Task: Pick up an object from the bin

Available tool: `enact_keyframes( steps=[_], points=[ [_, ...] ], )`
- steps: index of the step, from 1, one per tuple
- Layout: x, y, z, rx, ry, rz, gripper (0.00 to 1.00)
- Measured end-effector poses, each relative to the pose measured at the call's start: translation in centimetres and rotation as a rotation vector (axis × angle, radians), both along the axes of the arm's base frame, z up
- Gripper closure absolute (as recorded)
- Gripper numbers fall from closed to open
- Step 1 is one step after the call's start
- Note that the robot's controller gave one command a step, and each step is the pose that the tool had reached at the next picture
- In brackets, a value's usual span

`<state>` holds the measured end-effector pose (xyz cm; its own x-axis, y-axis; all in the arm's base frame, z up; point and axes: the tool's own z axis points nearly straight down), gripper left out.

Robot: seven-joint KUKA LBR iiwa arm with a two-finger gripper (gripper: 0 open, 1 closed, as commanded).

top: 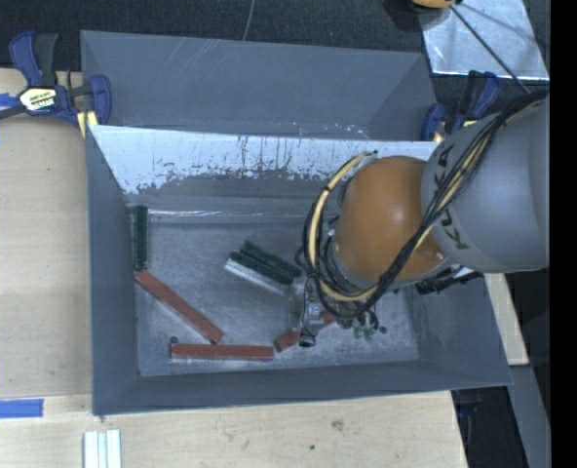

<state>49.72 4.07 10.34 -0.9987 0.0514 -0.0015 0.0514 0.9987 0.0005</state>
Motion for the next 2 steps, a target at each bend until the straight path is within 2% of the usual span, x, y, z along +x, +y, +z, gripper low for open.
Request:
enact_keyframes(
  steps=[1,2],
  points=[
    [0.0,0.0,0.0,0.000,-0.001,0.000,1.00],
    [-0.8,-1.5,5.5,0.000,0.006,-0.030,1.00]
  ],
)
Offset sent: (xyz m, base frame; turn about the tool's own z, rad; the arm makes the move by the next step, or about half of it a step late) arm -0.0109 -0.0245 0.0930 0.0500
